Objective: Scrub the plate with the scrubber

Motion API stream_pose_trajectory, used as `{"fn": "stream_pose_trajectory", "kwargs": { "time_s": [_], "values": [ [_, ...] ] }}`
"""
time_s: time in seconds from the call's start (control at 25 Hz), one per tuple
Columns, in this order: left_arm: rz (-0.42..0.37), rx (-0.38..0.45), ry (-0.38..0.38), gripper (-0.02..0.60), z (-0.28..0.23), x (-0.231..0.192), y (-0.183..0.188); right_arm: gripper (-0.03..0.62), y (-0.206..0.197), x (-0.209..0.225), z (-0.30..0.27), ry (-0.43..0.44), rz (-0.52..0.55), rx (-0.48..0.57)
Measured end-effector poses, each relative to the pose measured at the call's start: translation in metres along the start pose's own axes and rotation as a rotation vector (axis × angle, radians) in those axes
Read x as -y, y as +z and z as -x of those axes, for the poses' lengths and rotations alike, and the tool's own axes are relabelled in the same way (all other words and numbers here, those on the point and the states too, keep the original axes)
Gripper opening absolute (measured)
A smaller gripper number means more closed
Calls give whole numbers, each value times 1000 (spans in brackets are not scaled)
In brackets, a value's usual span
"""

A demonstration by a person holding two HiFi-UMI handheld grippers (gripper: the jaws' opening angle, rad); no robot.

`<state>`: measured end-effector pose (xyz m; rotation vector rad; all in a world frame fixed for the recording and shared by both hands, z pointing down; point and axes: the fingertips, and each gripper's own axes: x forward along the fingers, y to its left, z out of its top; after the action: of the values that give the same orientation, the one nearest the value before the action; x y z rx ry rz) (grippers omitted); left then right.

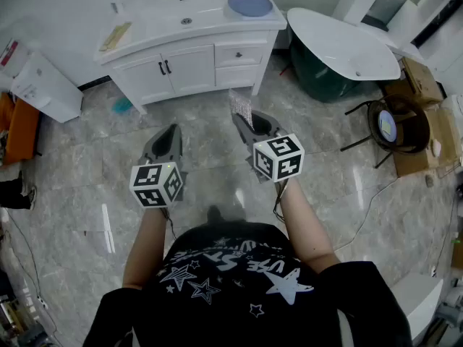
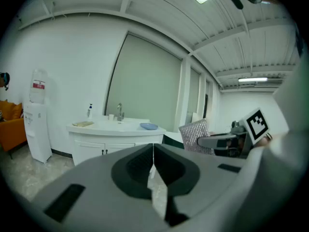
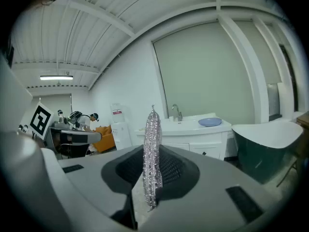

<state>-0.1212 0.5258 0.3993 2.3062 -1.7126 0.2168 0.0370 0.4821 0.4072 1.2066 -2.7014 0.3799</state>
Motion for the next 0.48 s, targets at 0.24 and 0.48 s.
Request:
{"fn": "stream_pose_trajectory", "kwargs": {
  "time_s": [0.24,0.48],
  "values": [
    [-3,-12,5,18,7,3,-3,81,-6,1,9,-12,-16,-13],
    [-3,-26,8,17,9,-1,-7,81,-12,-2,14,-20,-3,-26]
  ]
}}
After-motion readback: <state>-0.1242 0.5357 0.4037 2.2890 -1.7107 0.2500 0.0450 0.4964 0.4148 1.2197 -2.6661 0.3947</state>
